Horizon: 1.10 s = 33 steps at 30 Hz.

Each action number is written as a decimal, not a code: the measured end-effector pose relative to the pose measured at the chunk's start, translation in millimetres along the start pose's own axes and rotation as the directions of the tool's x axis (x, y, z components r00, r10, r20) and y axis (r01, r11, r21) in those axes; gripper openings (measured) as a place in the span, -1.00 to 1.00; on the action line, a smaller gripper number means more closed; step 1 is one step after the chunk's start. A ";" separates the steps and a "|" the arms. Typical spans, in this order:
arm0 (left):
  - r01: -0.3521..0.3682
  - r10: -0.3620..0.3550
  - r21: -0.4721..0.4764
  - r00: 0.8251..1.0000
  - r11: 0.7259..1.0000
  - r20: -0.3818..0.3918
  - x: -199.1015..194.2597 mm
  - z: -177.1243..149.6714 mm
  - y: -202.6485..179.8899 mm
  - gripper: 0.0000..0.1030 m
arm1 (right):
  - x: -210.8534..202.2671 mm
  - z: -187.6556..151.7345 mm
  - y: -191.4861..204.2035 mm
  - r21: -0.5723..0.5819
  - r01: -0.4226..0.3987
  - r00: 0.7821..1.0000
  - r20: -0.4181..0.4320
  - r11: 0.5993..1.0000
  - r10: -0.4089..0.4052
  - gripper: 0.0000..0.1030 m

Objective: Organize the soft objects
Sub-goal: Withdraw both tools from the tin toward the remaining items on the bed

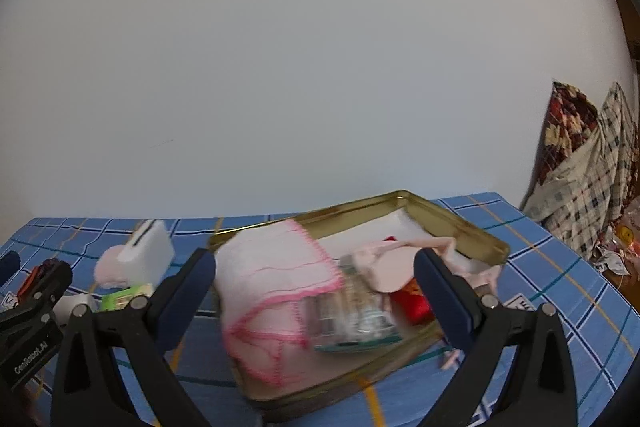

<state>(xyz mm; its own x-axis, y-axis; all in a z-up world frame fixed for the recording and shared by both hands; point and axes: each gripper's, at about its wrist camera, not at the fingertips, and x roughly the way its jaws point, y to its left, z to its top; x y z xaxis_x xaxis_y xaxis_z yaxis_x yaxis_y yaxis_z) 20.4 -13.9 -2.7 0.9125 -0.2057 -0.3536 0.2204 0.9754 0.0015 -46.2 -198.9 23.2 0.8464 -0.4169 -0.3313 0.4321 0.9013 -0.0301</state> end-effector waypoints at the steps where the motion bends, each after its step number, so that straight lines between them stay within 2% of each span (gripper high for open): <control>1: -0.005 0.005 -0.002 1.000 1.000 0.000 0.0 0.0 5.0 0.76 | 0.4 0.0 4.6 -0.006 -0.005 1.000 -0.001 1.000 0.005 0.97; 17: -0.054 0.053 -0.057 0.998 0.997 -0.029 10.6 -1.6 70.5 0.76 | 13.6 -6.5 56.3 -0.048 -0.077 0.997 -0.037 0.996 0.075 0.97; 33: -0.073 0.071 -0.067 0.997 0.995 -0.033 15.0 3.5 97.4 0.76 | 20.5 -12.0 91.7 -0.098 -0.111 0.992 -0.062 0.989 0.106 0.97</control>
<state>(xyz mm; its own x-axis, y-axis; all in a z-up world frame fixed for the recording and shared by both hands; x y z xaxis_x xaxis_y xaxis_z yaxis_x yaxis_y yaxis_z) 56.8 77.7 -4.6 0.9141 -0.1332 -0.3831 0.1296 0.9909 -0.0353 7.1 -123.4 2.3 0.8666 -0.3113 -0.3901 0.3026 0.9493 -0.0852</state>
